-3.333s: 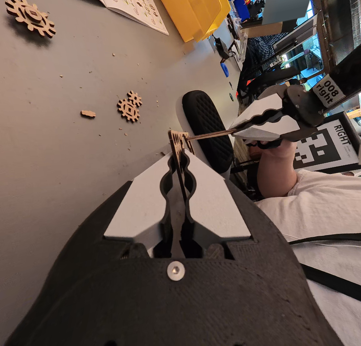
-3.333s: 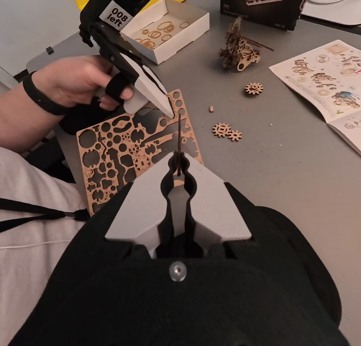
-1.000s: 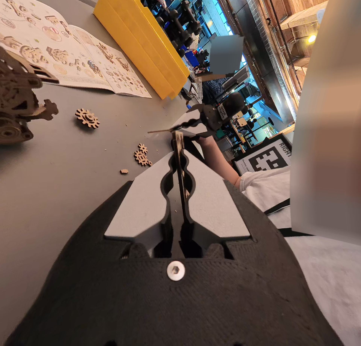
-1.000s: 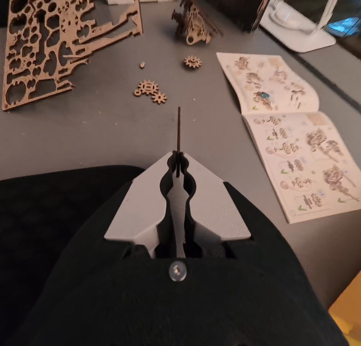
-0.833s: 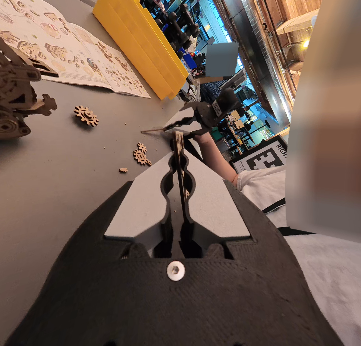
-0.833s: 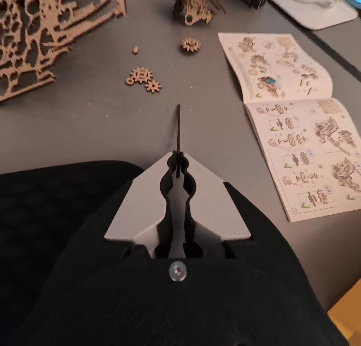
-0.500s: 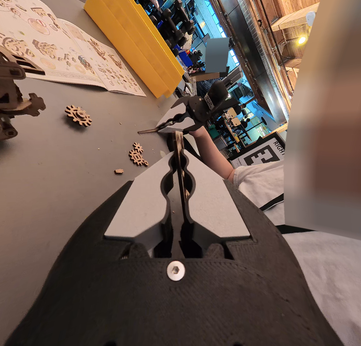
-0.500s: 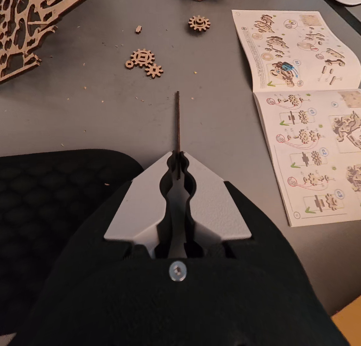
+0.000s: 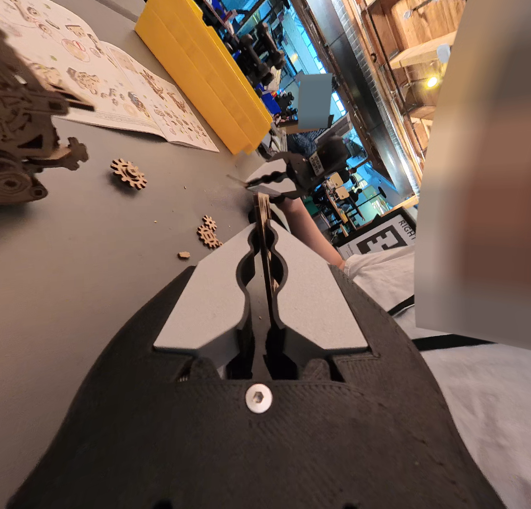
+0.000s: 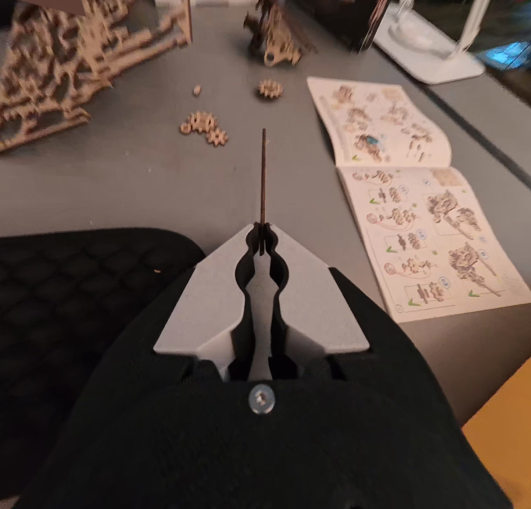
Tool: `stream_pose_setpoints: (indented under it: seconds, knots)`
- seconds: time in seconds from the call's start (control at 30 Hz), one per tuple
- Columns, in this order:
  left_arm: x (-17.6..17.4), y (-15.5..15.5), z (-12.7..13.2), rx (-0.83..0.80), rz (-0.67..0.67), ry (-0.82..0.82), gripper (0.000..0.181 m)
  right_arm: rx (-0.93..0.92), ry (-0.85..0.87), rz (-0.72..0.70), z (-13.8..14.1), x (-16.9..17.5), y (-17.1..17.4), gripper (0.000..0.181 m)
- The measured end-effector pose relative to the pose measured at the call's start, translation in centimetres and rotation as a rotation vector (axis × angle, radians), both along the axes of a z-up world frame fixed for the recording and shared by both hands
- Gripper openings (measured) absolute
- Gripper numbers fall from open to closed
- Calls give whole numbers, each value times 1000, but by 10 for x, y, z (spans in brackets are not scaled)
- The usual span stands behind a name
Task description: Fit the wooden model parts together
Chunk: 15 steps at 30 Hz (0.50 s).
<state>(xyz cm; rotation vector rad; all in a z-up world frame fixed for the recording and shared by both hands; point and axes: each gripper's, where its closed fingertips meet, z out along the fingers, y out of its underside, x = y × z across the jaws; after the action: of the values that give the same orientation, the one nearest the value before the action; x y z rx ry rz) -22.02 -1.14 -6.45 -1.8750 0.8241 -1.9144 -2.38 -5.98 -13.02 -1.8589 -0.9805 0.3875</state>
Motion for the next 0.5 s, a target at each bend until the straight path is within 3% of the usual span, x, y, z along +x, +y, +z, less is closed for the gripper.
stream_pose_setpoints:
  seconds: [0.17,0.5]
  knots:
    - [-4,6,-9,-26,33,5,0,116,44,-57,21,7,5,1]
    - [-2,7,-7,-22,45,-29,0,186,-47,-111,19,16,12,0]
